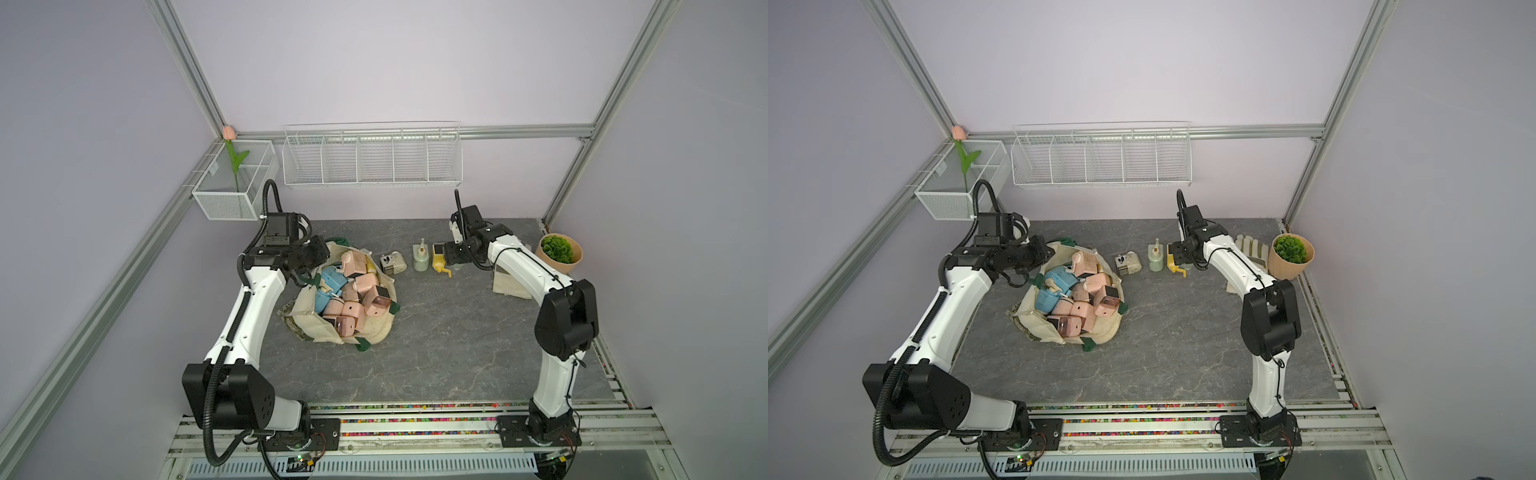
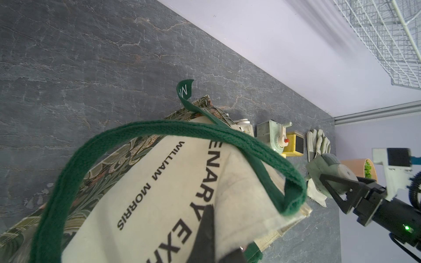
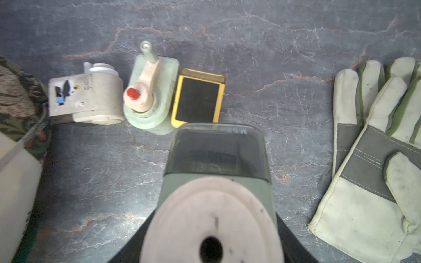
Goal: Take out the pencil sharpeners from the tote bags
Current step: Place the pencil sharpener at the center of the board.
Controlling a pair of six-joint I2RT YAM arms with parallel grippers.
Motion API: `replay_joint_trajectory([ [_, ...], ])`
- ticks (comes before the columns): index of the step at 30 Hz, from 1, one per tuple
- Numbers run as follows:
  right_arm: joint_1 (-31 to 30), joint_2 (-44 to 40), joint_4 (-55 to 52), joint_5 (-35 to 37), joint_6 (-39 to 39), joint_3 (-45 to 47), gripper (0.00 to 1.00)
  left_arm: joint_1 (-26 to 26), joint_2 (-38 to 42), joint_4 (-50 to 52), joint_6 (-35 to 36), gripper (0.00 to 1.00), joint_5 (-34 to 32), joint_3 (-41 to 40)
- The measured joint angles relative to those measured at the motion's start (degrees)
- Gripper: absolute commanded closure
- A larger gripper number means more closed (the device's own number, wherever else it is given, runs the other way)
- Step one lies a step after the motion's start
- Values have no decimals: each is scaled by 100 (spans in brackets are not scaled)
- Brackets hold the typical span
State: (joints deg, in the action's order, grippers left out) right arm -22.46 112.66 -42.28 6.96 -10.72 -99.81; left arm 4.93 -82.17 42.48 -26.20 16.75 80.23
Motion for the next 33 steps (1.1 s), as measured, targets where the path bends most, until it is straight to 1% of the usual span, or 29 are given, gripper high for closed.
replay_joint_trajectory([
  [6,227,374,-260,-72,-66,-339,69,-2,2,2,0,100,0,0],
  [11,354,826,-479,-146,-111,-859,69,-2,2,2,0,100,0,0],
  [18,400,1390,-822,-201,-133,-1377,67,-4,2,2,0,100,2,0],
  [25,400,2052,-1246,-236,-133,-2173,65,-4,2,4,0,100,2,0],
  [30,407,2245,-1408,-256,-133,-2369,60,-4,2,4,0,100,2,0],
  [33,411,2371,-1508,-280,-131,-2575,52,-4,2,4,0,100,4,0],
])
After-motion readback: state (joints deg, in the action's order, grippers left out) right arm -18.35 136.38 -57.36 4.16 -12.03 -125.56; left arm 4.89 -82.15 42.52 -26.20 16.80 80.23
